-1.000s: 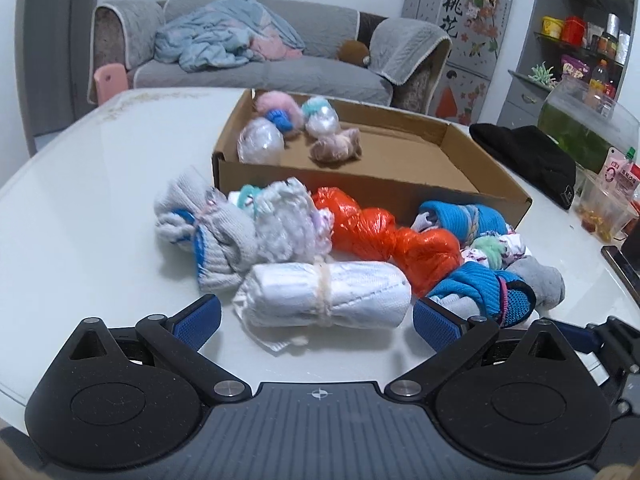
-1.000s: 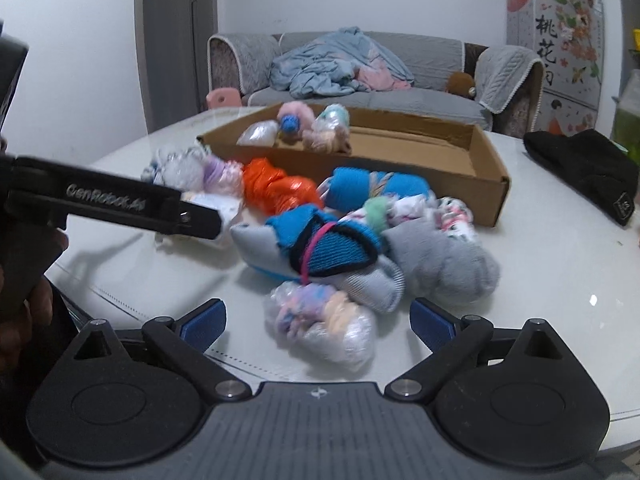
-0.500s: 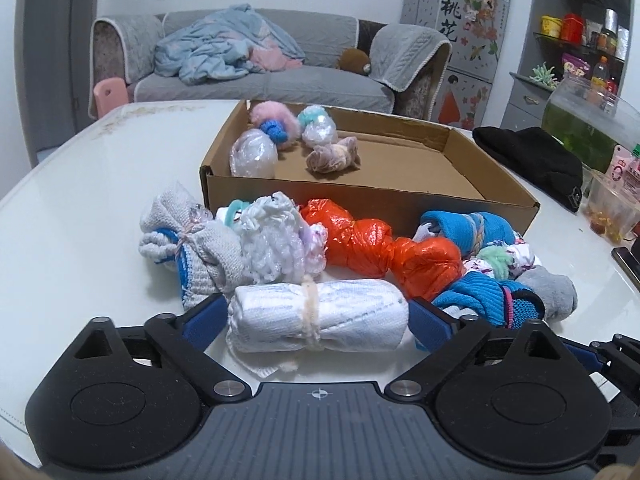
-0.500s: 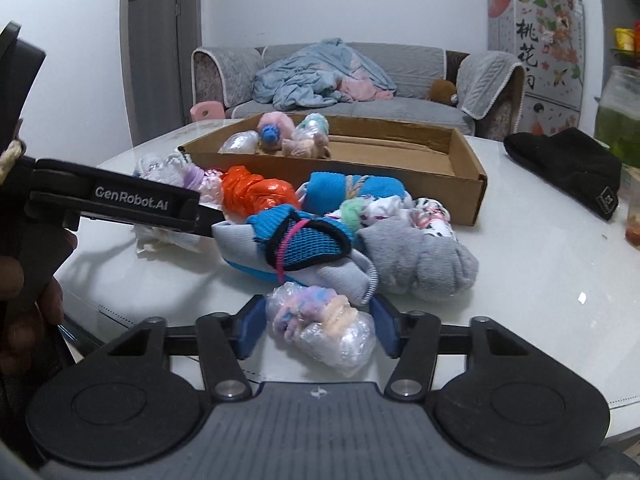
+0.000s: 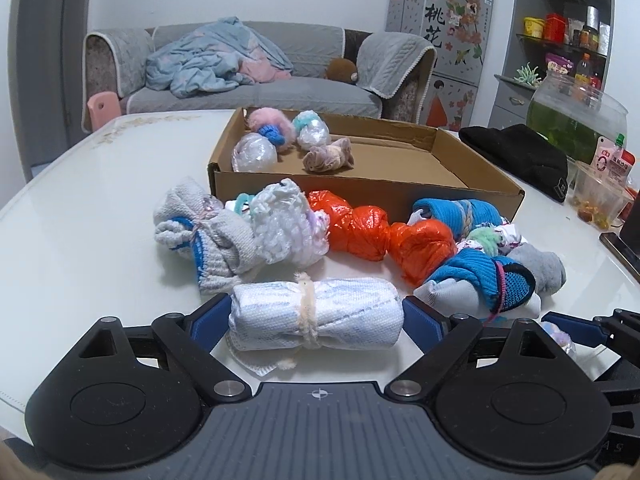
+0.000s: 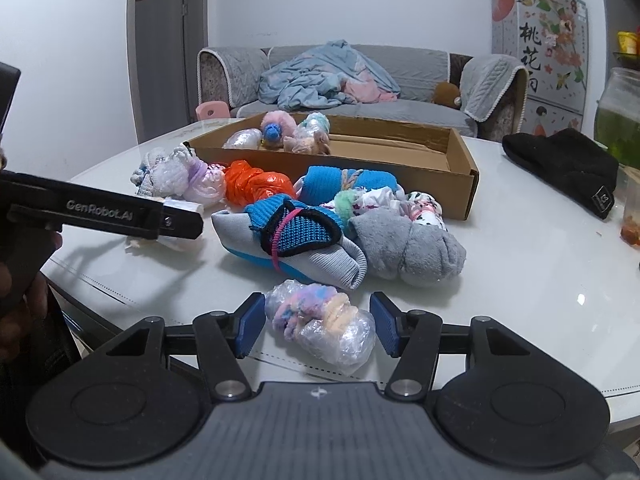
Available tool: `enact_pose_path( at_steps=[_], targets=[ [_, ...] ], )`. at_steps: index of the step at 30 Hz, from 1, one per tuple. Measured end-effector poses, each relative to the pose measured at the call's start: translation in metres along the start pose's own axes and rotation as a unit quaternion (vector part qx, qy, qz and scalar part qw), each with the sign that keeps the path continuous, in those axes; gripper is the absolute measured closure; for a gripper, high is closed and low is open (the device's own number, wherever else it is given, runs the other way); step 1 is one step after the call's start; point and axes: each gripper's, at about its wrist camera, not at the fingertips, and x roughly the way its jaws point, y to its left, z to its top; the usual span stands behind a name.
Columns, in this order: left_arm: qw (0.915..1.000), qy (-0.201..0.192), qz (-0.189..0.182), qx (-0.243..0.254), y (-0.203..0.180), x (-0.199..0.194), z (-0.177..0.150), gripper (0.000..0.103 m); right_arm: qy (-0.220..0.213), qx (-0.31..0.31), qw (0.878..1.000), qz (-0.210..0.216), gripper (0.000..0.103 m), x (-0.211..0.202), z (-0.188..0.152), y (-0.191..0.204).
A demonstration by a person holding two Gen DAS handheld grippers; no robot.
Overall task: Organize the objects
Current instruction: 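Carry both items over the tray and lower them inside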
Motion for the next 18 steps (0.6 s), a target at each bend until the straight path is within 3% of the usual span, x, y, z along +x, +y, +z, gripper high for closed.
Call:
enact_pose_path(
  at_steps=[13, 18],
  targets=[
    [0.9994, -0.033, -0.010, 0.010, 0.005, -0.027, 0.006, 0.010, -0.008, -0.013, 1.000, 0.010, 0.053, -0.015, -0.001, -0.011],
    [0.9986, -0.047, -0.017, 0.018, 0.009, -0.042, 0.021, 0.010, -0.035, -0.016, 0.999, 0.031, 0.053, -0.039, 0.020, -0.021]
  ],
)
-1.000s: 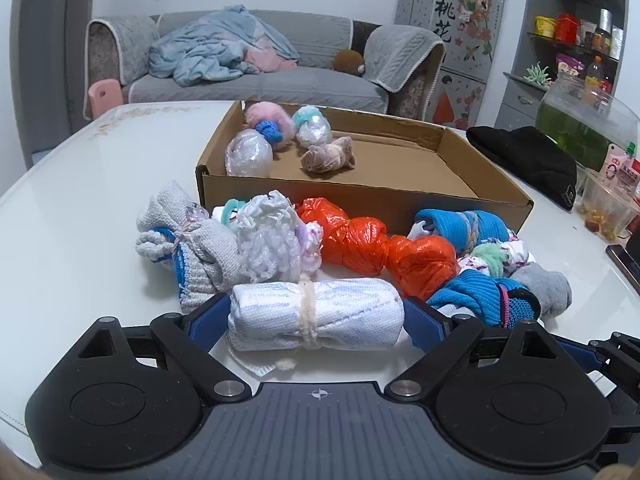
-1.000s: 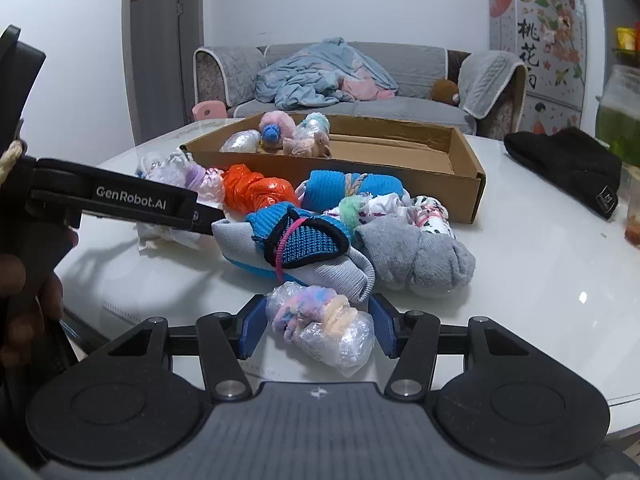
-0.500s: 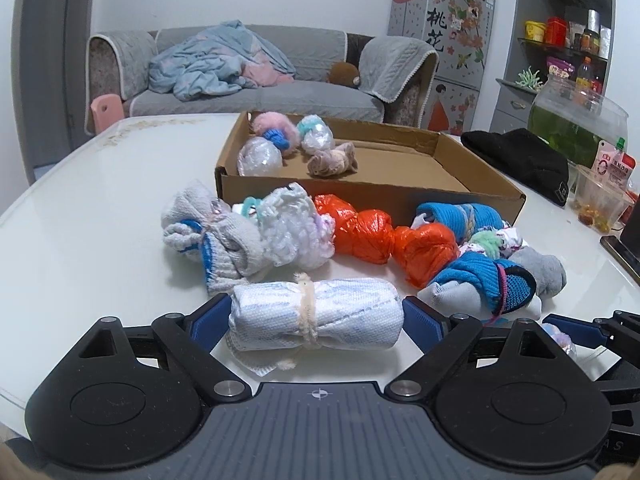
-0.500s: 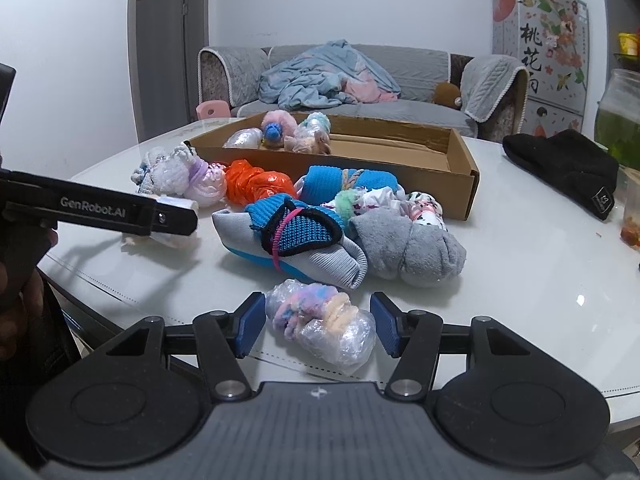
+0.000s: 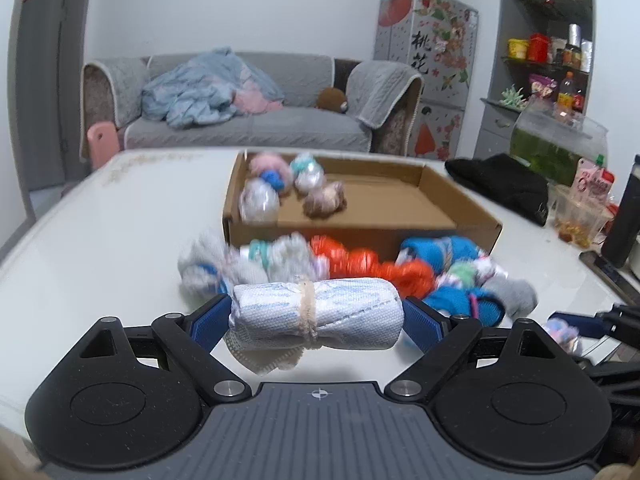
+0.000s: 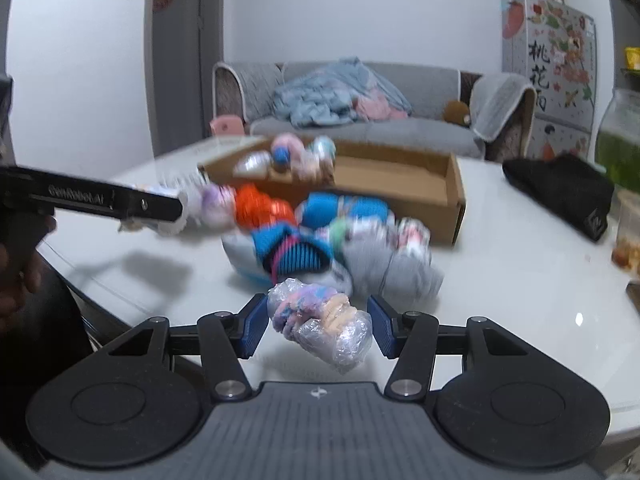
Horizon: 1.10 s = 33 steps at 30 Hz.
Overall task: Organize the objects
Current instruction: 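Carry both items over the tray and lower them inside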
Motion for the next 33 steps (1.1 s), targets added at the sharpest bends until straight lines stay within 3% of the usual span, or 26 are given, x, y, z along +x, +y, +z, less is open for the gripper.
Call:
enact_pose_path(
  at_steps=[5, 9, 15, 19, 24, 27, 33],
  targets=[
    [0.9994, -0.021, 0.002, 0.028, 0.009, -0.002, 0.049, 0.010, -0.038, -0.011, 0.999, 0.017, 0.053, -0.003, 0.057, -0.011],
    [0.9987, -0.004, -0.003, 0.051, 0.014, 0.019, 0.094, 0.009, -0.036, 0.006, 0.998, 0.059, 0.052, 0.024, 0.115, -0.027],
    [0.9946, 0.089, -0.027, 0.047, 0.022, 0.084, 0.136, 0.010, 0.020, 0.032, 0.992, 0.120, 0.052, 0.097, 0.178, -0.040],
    [0.9839, 0.164, -0.069, 0.020, 0.031, 0.126, 0.144, 0.009, 0.087, 0.050, 0.983, 0.153, 0.052, 0.145, 0.189, -0.043],
    [0.9718, 0.224, -0.060, 0.040, 0.029, 0.165, 0.136, 0.009, 0.155, 0.067, 0.971, 0.171, 0.052, 0.196, 0.186, -0.040],
    [0.9690, 0.238, -0.044, 0.050, 0.030, 0.181, 0.131, 0.009, 0.187, 0.062, 0.966, 0.165, 0.052, 0.216, 0.174, -0.031],
    [0.9712, 0.219, -0.018, 0.092, 0.022, 0.194, 0.117, 0.009, 0.219, 0.073, 0.959, 0.165, 0.052, 0.244, 0.163, -0.025]
  ],
)
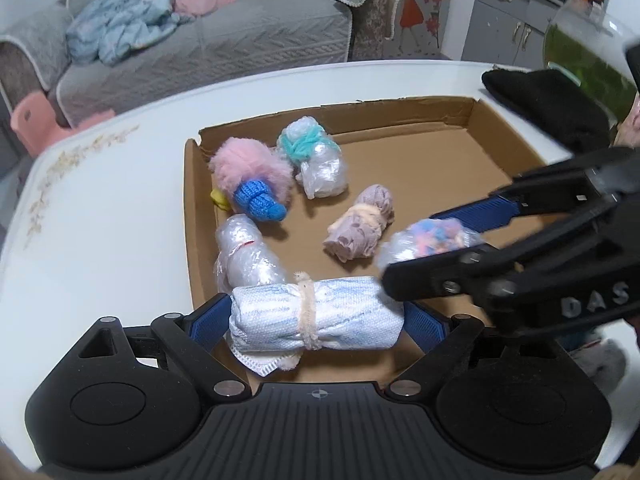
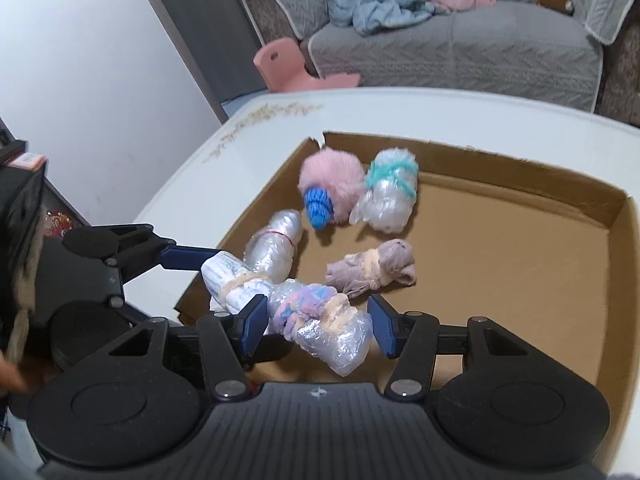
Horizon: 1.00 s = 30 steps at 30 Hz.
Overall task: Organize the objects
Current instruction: 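Carry both items over the tray and lower them inside, then open both grippers to release the items and withdraw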
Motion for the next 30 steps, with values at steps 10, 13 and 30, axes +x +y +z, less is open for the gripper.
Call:
enact_pose_path(
  at_steps=[10, 13, 30],
  targets=[
    [0.9983, -0.022, 0.036, 0.040, -0.012, 0.011, -0.014, 0.009, 0.025, 0.015, 0.999, -0.021, 0.051, 0.016, 0.001, 0.000],
    [0.9981, -0.019, 0.037, 0.046, -0.013, 0.012, -0.014, 0.008, 0.023, 0.019, 0.999, -0.023, 0.050, 0.015, 0.000, 0.000],
    [0.9977, -0.012, 0.059, 0.032, -0.018, -0.007, -0.011, 0.001, 0.017, 0.015, 0.999, -0.029, 0.048, -0.003, 0.000, 0.006]
  ],
)
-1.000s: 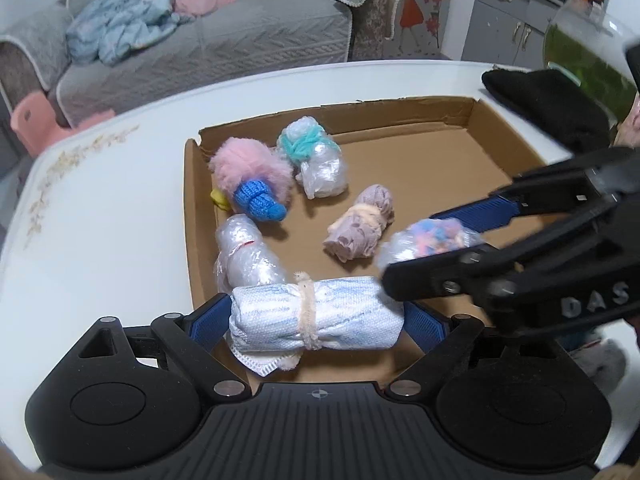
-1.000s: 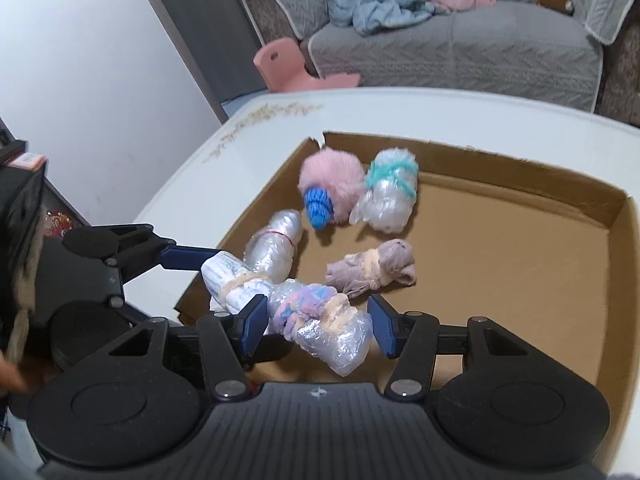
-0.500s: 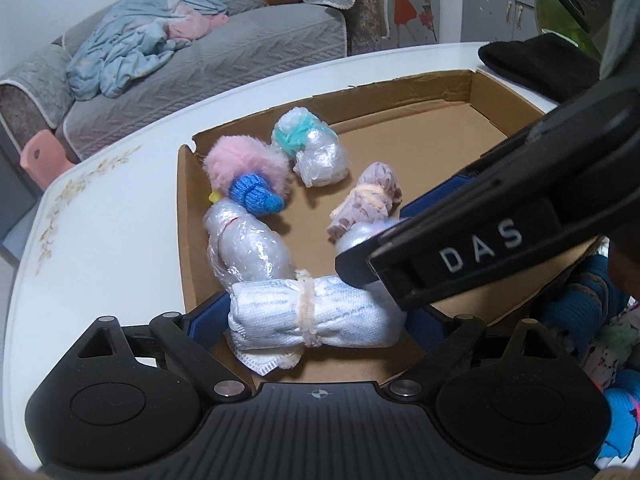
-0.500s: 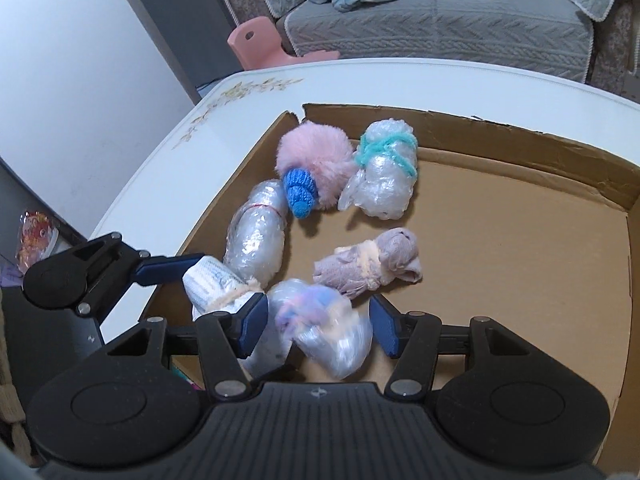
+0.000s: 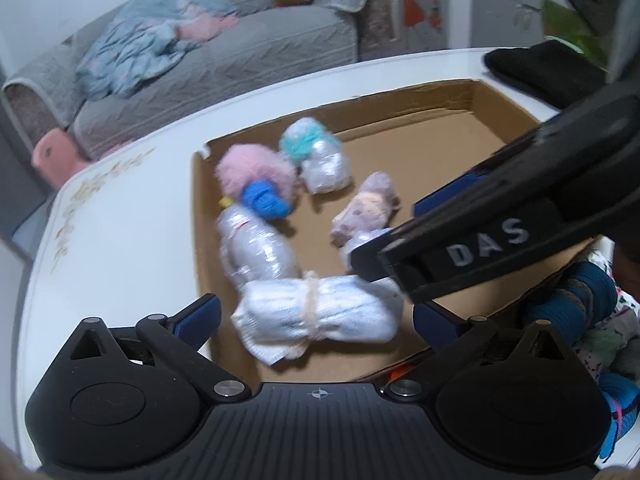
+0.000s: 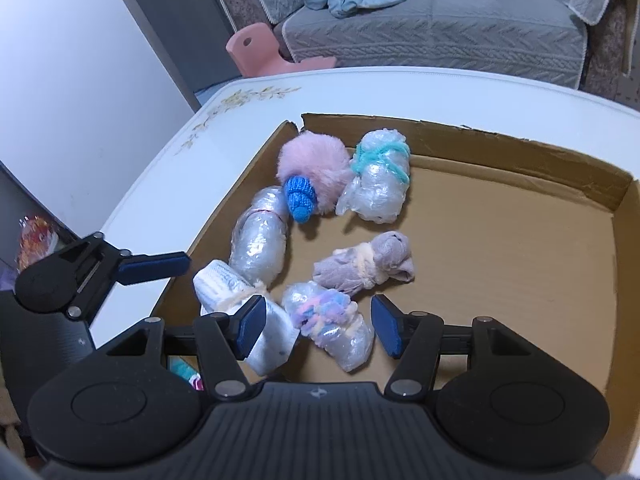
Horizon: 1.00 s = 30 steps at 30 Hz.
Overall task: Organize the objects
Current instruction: 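Open both grippers to release the items and withdraw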
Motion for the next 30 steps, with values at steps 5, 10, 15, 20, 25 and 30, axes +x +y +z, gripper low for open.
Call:
enact_pose_path(
  at_steps=[5, 10, 15, 20, 25, 30],
  targets=[
    [0.9981, 0.011, 0.009, -0.060, 0.019, -0.013, 0.002, 0.000, -0.011, -0.004, 1.000, -0.008, 0.039, -0.010, 0.003, 0.002],
    [0.9908, 0.010, 0.006, -0.135, 0.037, -0.023, -0.003, 0.000, -0.029, 0.002, 0.999, -0.017, 0.038, -0.020, 0.002, 0.005],
    [0.9894, -0.006, 0.010, -0.145, 0.037, -0.037, -0.005, 0.000, -0.045, -0.011, 0.999, -0.024, 0.033, -0.035, -0.004, 0.013],
    [0.9879, -0.017, 0.006, -0.154, 0.035, -0.053, -0.010, 0.001, -0.062, -0.016, 0.998, -0.029, 0.026, -0.054, -0.010, 0.015],
    [0.9863, -0.028, 0.009, -0.162, 0.036, -0.067, -0.018, 0.000, -0.077, -0.016, 0.996, -0.033, 0.025, -0.074, -0.021, 0.016],
    [0.9834, -0.047, 0.012, -0.175, 0.037, -0.087, -0.023, 0.000, -0.095, -0.028, 0.994, -0.045, 0.024, -0.091, -0.032, 0.022]
  ],
)
